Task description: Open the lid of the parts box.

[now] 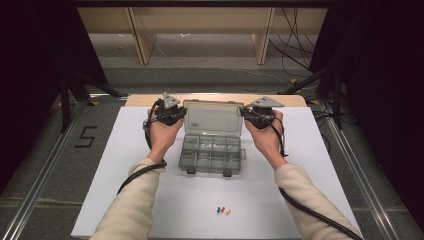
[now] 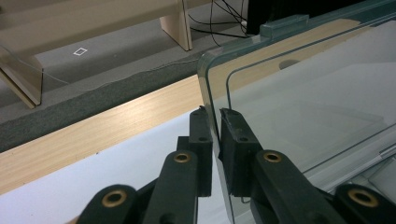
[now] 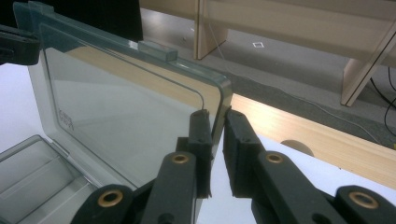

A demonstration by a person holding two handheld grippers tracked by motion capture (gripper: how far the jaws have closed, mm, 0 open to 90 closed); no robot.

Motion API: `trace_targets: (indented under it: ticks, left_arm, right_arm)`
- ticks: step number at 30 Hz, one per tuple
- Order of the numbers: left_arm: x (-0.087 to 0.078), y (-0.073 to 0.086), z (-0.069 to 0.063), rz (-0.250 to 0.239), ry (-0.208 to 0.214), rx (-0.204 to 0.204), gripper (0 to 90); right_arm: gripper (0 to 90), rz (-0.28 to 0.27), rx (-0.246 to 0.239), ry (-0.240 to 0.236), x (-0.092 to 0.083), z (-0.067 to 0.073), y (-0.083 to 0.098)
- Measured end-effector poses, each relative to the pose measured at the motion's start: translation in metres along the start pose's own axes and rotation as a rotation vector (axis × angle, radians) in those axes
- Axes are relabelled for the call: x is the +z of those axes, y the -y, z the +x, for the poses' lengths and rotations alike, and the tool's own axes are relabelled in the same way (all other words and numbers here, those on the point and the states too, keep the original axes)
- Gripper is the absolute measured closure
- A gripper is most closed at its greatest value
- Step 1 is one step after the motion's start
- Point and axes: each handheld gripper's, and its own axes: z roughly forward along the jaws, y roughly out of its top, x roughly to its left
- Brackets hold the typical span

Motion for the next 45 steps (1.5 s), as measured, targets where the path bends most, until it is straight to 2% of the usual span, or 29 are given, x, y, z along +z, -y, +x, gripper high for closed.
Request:
trace_targets:
  ticks: [5, 12, 20, 24, 26, 29, 32, 34, 37, 41, 44, 45]
  left_arm:
    - [0.002, 0.0, 0.0, -0.002, 0.001, -0.004, 82.6]
    - [0.004, -0.001, 0.001, 0.006, -0.001, -0.001, 82.4]
    - [0.006, 0.0, 0.002, 0.002, 0.002, -0.009, 82.3]
    - [0.008, 0.0, 0.002, 0.001, 0.001, -0.009, 82.2]
    - [0.009, 0.0, 0.003, -0.001, 0.006, -0.02, 82.2]
    - [0.01, -0.001, 0.004, 0.012, 0.003, -0.01, 82.1]
    - [0.011, 0.0, 0.004, 0.004, 0.003, -0.021, 82.1]
    - [0.012, 0.0, 0.004, 0.001, 0.003, -0.027, 82.0]
    - [0.014, 0.0, 0.005, 0.001, 0.003, -0.027, 81.9]
    - [0.016, 0.002, 0.004, -0.003, 0.002, -0.05, 81.5]
    - [0.018, 0.004, 0.004, 0.006, 0.0, -0.044, 81.1]
    - [0.019, 0.005, 0.003, 0.007, 0.0, -0.059, 81.1]
  right_arm:
    - [82.4, -0.015, 0.0, 0.008, 0.002, -0.001, 0.0]
    - [82.4, 0.004, 0.017, -0.003, 0.002, 0.0, -0.001]
    - [82.3, -0.012, 0.006, 0.014, 0.005, -0.001, -0.001]
    - [82.2, 0.009, 0.015, 0.002, 0.005, -0.002, -0.001]
    - [82.1, 0.002, 0.011, 0.009, 0.007, -0.003, -0.001]
    - [82.0, 0.006, 0.021, 0.01, 0.008, -0.003, -0.001]
    - [81.8, 0.009, 0.025, 0.007, 0.008, -0.003, -0.001]
    - [81.7, 0.005, 0.008, 0.01, 0.009, -0.004, -0.001]
    - [81.6, 0.001, 0.018, 0.013, 0.011, -0.004, 0.0]
    - [81.5, 0.004, 0.024, 0.009, 0.011, -0.005, 0.001]
    - [81.3, -0.001, 0.021, 0.014, 0.012, -0.004, 0.001]
    - [81.1, -0.001, 0.019, 0.022, 0.012, -0.004, 0.002]
